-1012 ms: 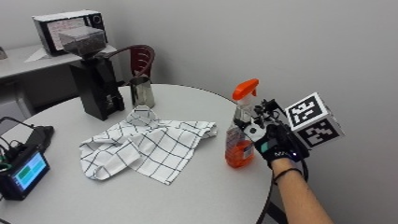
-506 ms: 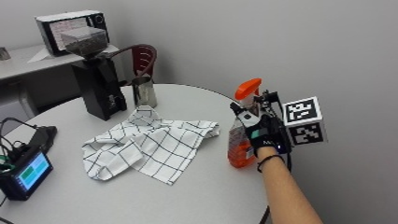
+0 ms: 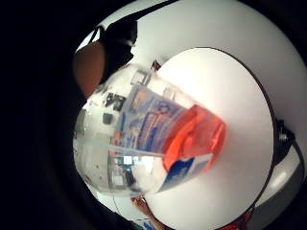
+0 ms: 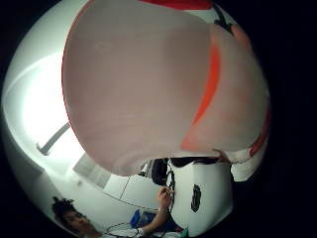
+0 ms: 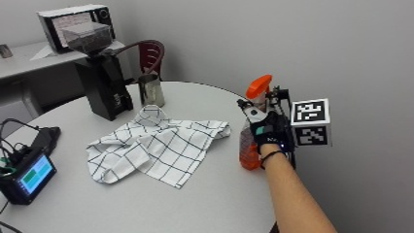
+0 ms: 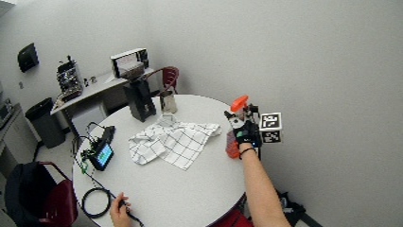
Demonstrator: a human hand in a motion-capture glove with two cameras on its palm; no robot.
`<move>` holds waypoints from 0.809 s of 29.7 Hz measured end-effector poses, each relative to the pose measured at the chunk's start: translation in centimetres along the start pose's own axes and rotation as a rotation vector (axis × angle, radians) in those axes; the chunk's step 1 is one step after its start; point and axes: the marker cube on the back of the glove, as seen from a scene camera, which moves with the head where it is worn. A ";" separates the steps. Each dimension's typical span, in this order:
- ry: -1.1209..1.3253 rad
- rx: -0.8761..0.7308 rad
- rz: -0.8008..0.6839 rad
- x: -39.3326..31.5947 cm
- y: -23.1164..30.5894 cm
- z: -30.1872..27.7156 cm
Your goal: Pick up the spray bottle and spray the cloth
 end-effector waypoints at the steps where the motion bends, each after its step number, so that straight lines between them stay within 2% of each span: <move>1: -0.011 0.001 -0.006 -0.1 -0.1 0.0; 6: -0.055 -0.037 -0.028 0.2 -0.3 -0.5; 14: -0.137 -0.116 -0.074 1.2 0.1 -4.5; 24: -0.132 -0.522 -0.161 -3.2 0.2 -5.7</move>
